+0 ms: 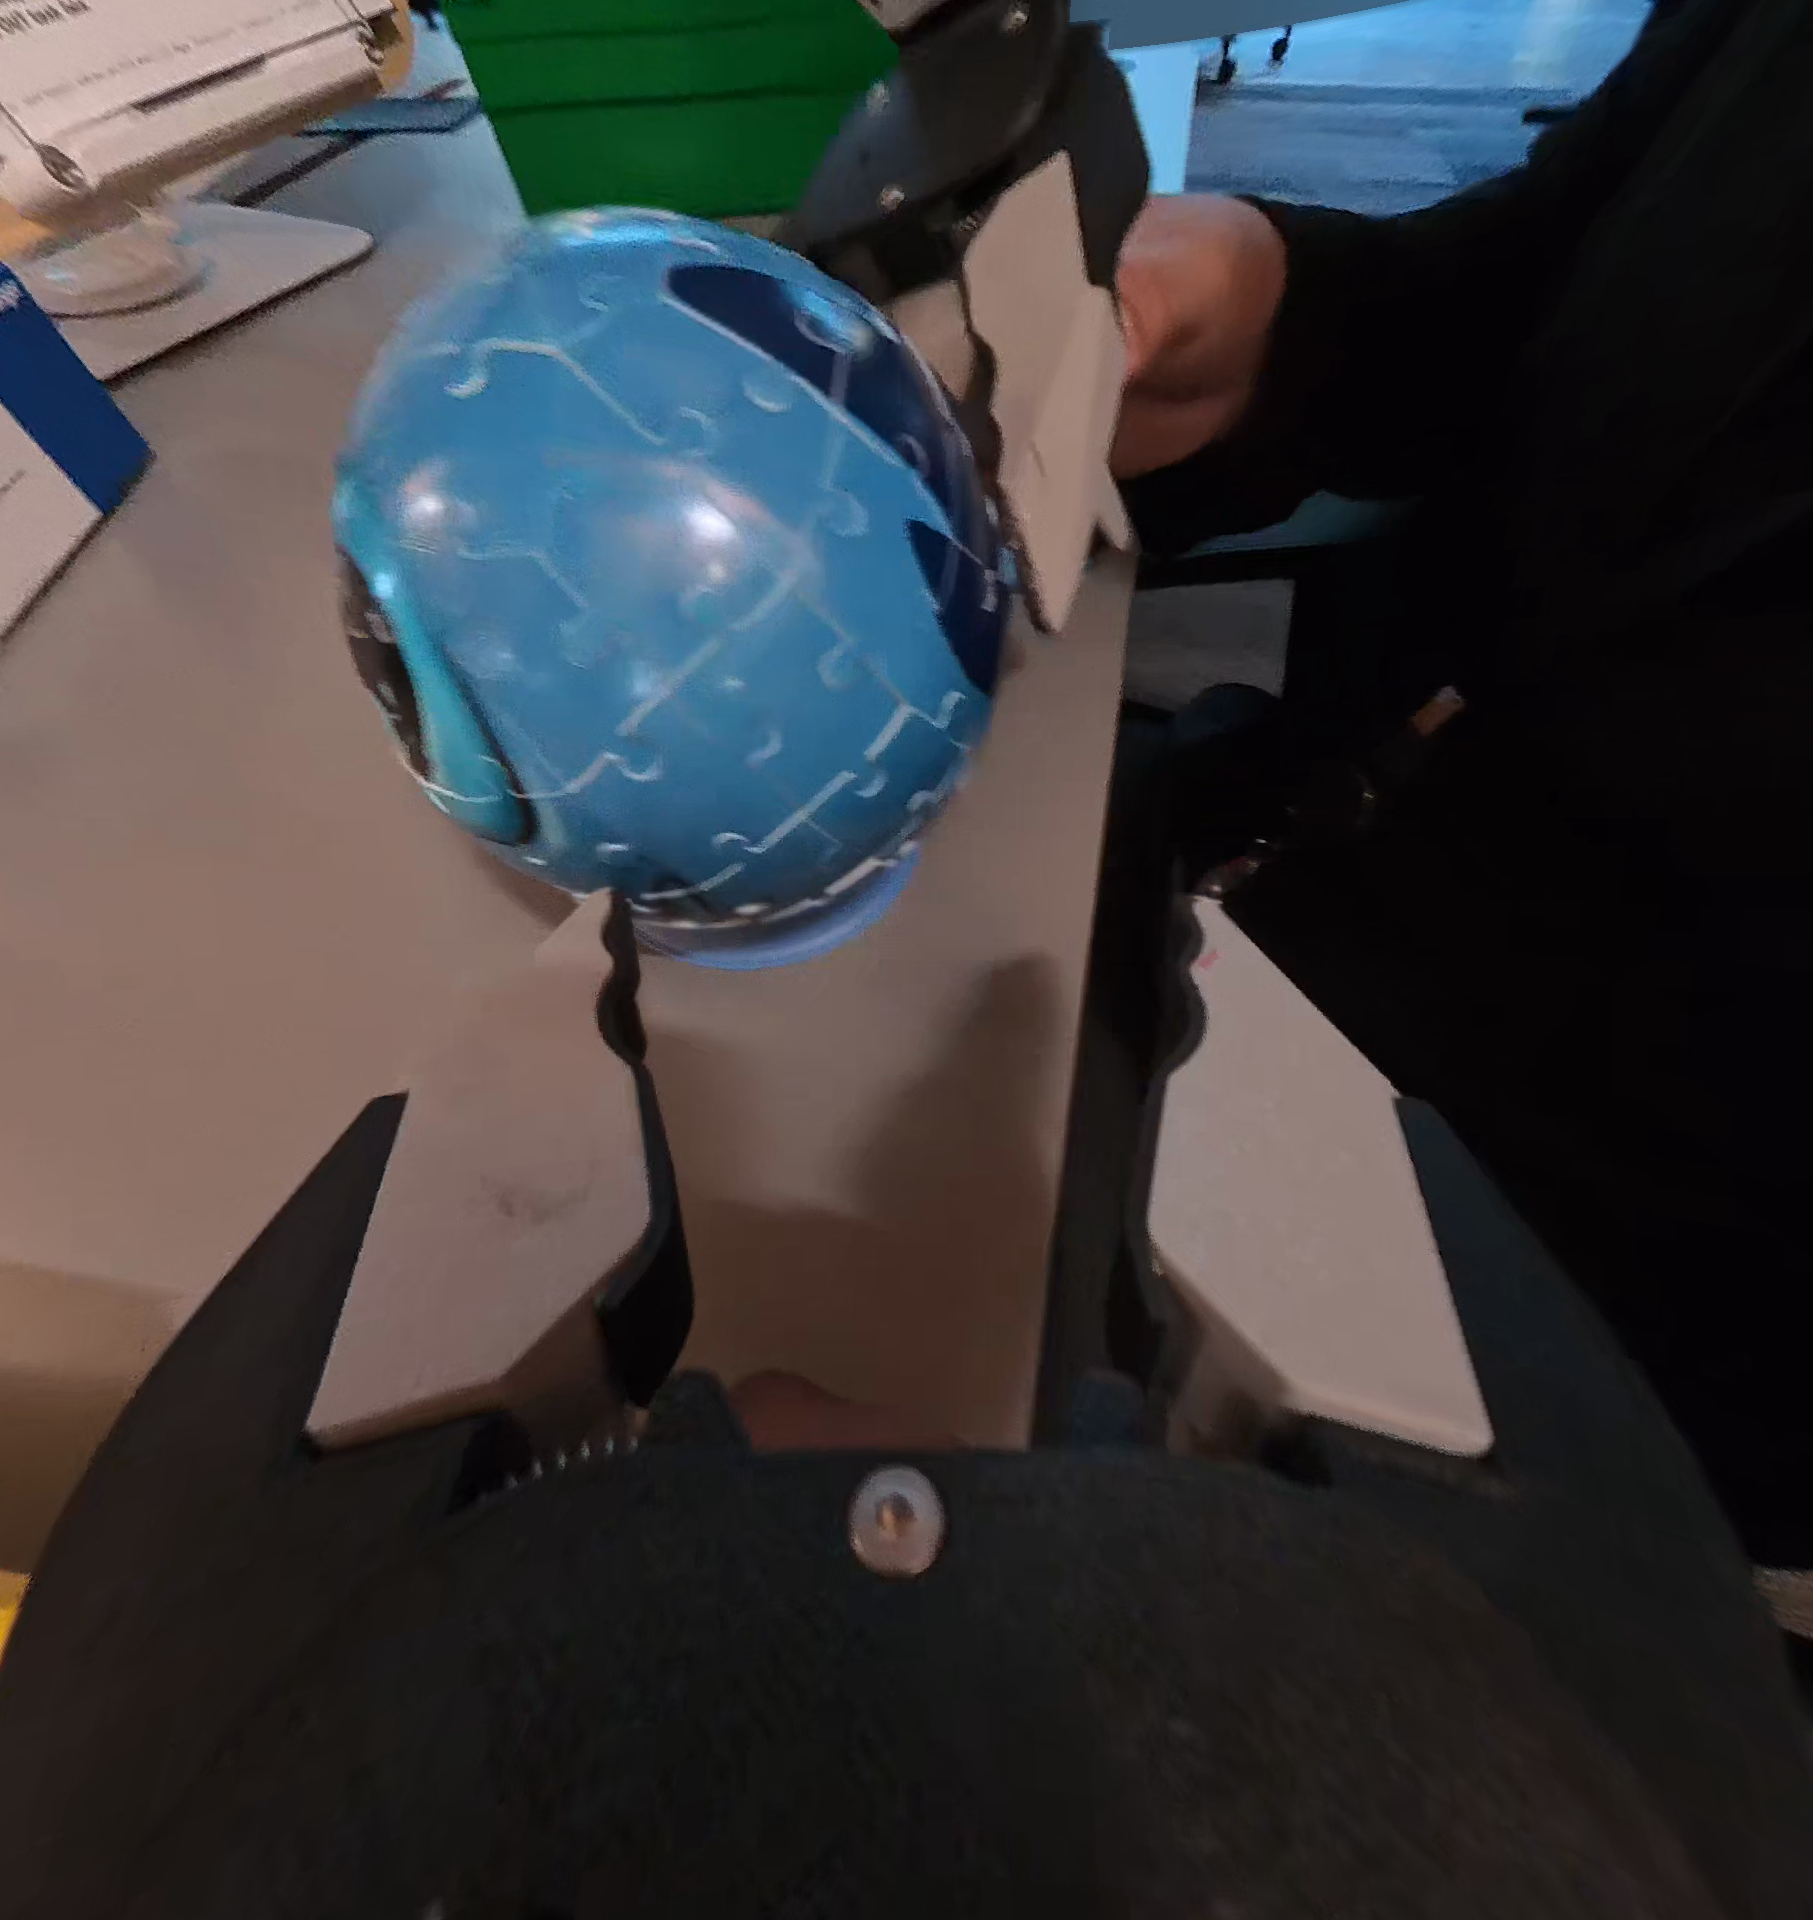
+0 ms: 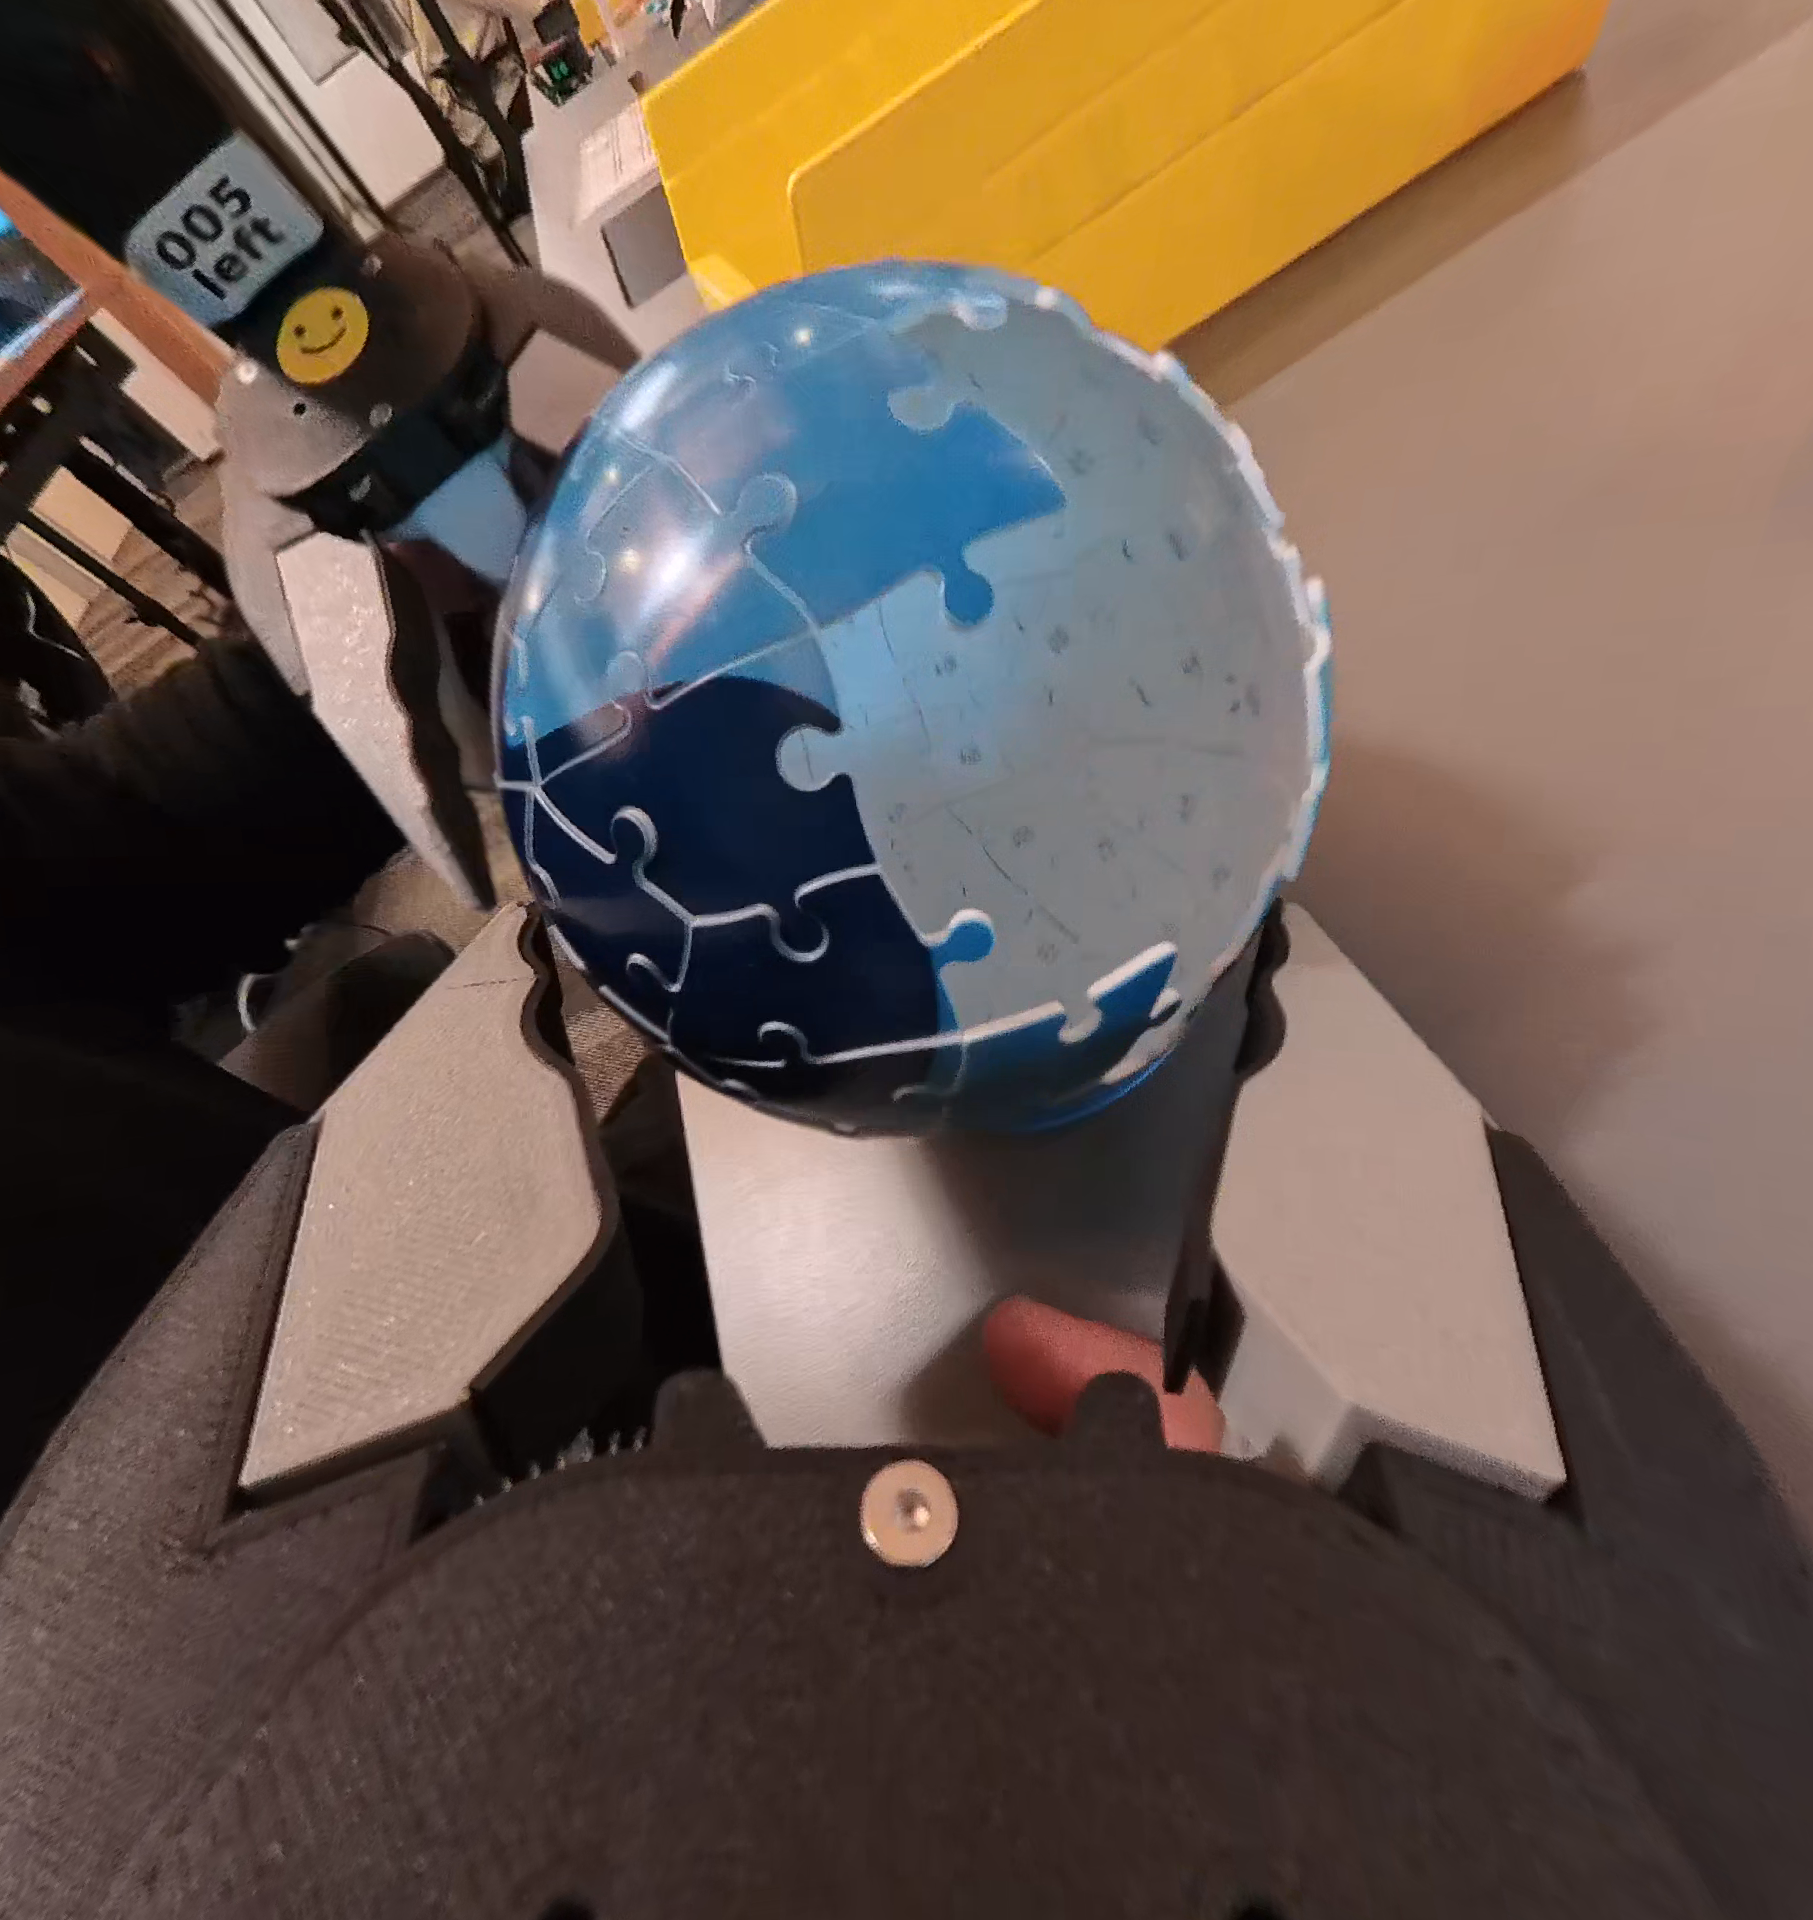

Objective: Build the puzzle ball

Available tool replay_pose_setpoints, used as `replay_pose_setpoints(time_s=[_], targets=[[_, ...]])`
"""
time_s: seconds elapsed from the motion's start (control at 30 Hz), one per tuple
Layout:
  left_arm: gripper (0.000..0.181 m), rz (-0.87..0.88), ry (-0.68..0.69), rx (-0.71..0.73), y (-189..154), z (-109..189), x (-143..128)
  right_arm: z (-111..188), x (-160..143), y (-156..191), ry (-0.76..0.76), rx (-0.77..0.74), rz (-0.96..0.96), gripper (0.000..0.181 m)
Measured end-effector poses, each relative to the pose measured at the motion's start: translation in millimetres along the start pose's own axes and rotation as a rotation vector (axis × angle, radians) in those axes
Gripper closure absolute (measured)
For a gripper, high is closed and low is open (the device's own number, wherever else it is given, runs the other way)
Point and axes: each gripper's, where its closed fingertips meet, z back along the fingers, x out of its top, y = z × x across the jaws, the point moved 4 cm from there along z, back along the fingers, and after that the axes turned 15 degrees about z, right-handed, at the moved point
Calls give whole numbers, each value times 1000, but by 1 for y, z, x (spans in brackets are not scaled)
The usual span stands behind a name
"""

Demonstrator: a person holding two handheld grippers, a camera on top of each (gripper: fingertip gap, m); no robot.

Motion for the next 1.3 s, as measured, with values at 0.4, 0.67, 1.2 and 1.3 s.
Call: replay_pose_setpoints(time_s=[0.4,0.67,1.2,1.3], targets=[[74,234,-86,-3,38,4,45,17,-10,14,3,24,-121,44],[76,169,104,-107,43,-21,34,-5,-5,4,-44,3,-155,47],[78,-8,-79,256,13,-8,7,-7,18,-6,12,102,210,37],[79,65,-128,171,13,4,11,5,13,1,25,112,128,38]])
